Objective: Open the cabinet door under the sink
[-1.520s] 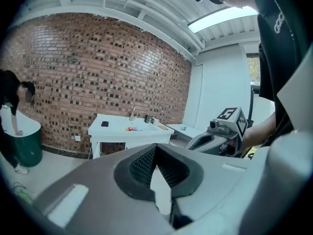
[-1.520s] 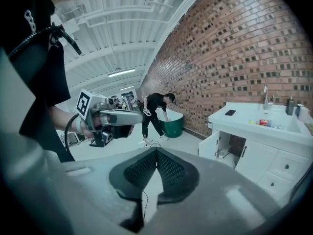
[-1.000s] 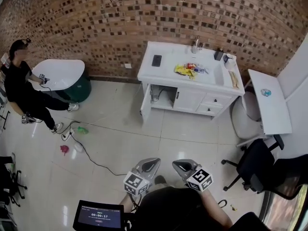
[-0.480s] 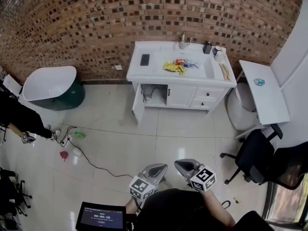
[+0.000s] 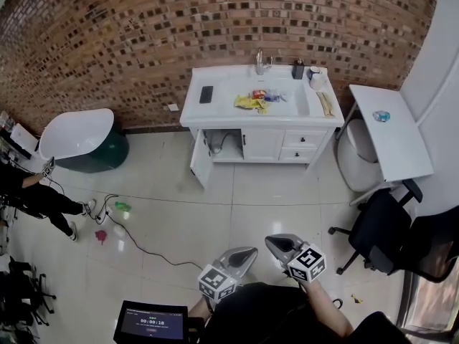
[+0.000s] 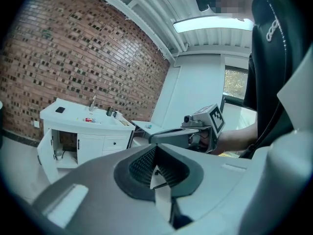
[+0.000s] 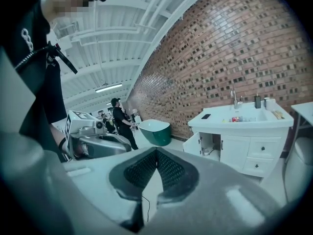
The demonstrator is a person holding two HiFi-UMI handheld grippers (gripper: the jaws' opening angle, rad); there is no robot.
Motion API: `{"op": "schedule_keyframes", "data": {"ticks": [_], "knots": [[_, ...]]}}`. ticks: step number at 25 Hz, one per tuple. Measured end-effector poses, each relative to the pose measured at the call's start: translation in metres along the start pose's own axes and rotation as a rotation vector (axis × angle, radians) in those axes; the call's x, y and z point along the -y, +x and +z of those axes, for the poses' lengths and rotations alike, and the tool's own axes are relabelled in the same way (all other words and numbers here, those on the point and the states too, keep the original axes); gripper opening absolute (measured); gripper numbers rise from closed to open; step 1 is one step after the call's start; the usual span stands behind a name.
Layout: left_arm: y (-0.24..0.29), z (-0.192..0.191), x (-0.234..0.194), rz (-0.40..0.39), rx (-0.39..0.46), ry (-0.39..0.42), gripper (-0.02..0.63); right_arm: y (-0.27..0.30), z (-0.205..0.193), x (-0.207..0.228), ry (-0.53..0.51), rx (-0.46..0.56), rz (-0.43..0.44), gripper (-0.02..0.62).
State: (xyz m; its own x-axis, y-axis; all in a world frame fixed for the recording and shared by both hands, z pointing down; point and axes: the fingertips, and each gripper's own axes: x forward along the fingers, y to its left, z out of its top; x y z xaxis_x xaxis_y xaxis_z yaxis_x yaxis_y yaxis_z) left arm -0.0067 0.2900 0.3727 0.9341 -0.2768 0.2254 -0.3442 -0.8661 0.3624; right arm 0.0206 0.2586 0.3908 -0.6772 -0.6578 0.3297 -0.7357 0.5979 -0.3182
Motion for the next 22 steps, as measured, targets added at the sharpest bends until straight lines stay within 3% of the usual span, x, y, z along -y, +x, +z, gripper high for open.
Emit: {"op": "schedule_keyframes", "data": {"ticks": [10,22], "knots": [[0.052,0.01,0.042,0.033,-0.005,0.028,0.015,-0.068,0.005,0.037,-0.008,0.056,0.002,-0.009],[0.101,0.029,0.068,0.13,0.055,0.071,0.016,-0.147,0.016,0.063,-0.075,0.071,0.002,-0.009]]}}
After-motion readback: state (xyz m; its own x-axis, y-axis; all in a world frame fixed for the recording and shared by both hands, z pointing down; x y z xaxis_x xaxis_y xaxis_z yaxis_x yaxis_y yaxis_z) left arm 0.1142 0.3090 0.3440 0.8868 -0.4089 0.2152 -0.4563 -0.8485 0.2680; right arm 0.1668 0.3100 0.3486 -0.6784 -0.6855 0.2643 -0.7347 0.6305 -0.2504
